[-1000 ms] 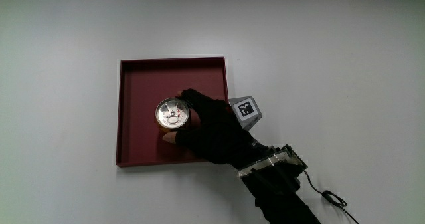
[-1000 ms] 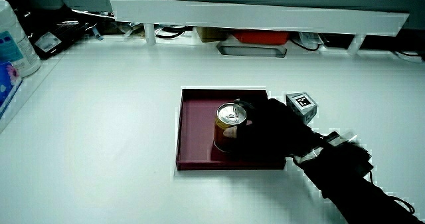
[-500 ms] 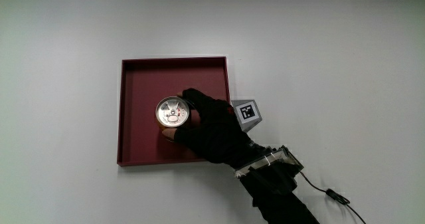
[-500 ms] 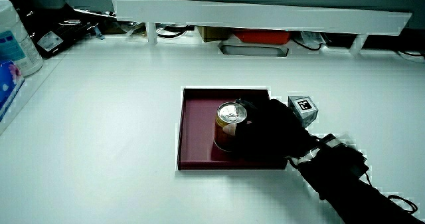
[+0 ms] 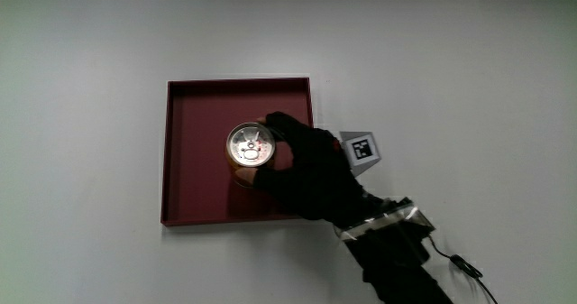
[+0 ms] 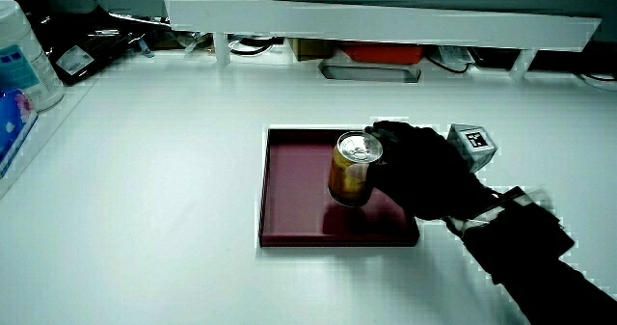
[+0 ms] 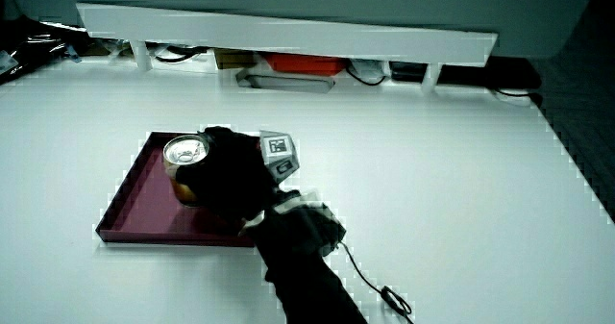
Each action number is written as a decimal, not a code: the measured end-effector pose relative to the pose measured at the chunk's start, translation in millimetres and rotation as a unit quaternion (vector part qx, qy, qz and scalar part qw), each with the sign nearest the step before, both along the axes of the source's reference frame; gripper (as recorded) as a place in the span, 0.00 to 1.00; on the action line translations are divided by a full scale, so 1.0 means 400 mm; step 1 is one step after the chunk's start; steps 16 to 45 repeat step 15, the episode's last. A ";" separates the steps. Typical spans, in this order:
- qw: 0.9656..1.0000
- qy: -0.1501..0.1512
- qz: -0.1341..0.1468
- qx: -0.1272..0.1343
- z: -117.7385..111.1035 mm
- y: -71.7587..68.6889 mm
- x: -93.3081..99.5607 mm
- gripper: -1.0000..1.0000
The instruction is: Pick red bull from plate
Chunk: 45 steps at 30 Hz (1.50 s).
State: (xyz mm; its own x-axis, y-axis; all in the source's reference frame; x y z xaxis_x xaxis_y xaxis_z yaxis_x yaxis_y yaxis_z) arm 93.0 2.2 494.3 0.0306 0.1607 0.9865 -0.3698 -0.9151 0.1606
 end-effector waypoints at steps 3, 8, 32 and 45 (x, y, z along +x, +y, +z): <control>0.999 -0.027 -0.005 -0.017 -0.051 -0.003 0.029 1.00; 1.000 -0.021 0.001 0.003 -0.115 -0.002 0.092 1.00; 0.999 0.035 0.007 0.026 -0.170 0.007 0.181 1.00; 0.999 0.035 0.007 0.026 -0.170 0.007 0.181 1.00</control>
